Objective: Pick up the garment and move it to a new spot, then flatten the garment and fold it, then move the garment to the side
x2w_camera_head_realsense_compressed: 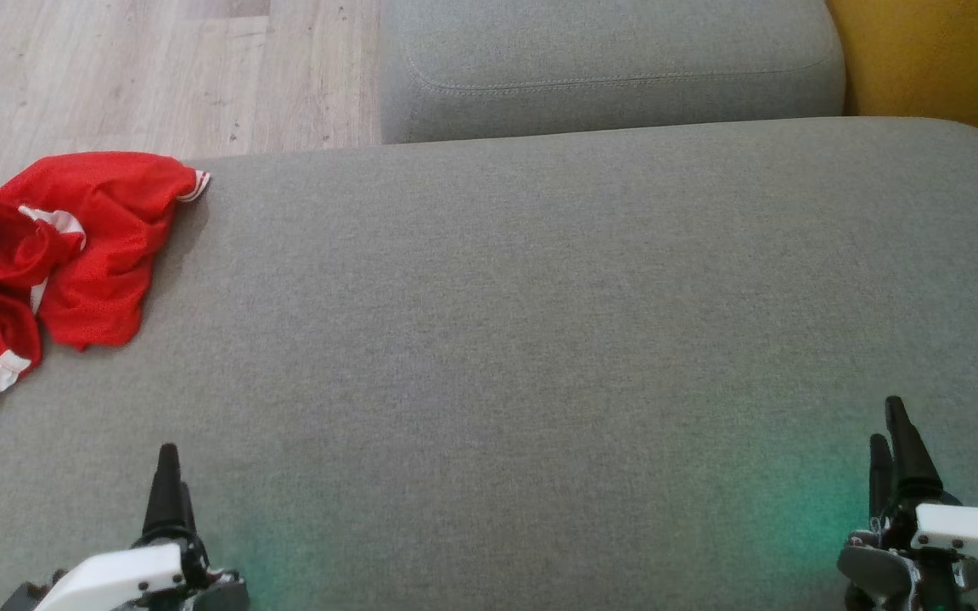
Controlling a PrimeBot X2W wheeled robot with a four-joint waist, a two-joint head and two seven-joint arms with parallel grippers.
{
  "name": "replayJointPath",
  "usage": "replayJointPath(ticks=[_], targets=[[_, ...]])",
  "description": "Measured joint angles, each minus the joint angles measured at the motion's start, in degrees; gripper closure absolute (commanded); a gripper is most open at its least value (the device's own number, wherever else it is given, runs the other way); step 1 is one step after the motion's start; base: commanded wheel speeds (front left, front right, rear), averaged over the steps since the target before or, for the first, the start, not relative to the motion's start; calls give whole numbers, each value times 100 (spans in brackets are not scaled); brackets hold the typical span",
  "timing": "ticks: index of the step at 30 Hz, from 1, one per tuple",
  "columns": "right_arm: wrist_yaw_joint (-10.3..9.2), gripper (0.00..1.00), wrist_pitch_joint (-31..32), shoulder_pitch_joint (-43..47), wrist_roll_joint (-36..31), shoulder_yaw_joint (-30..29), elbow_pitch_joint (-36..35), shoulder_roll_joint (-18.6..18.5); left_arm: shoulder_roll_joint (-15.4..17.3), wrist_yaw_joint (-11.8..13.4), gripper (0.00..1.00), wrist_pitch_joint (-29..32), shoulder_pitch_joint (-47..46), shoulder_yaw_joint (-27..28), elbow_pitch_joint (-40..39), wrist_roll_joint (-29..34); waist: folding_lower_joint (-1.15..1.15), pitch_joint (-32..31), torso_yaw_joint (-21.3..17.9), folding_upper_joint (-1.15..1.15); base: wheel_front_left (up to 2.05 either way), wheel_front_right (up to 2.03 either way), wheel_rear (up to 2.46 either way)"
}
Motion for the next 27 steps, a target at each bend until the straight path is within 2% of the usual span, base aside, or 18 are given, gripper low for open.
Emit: replayJointPath(ticks=[18,27], targets=[[0,0,-283,11,-1299,176,-450,0,0,233,0,-285,4,-374,-475,1327,0,-11,41,0,0,0,0],[0,0,-432,29,-1923,309,-523,0,1,240,0,-435,40,-561,-591,2216,0,-45,74,0,0,0,0]])
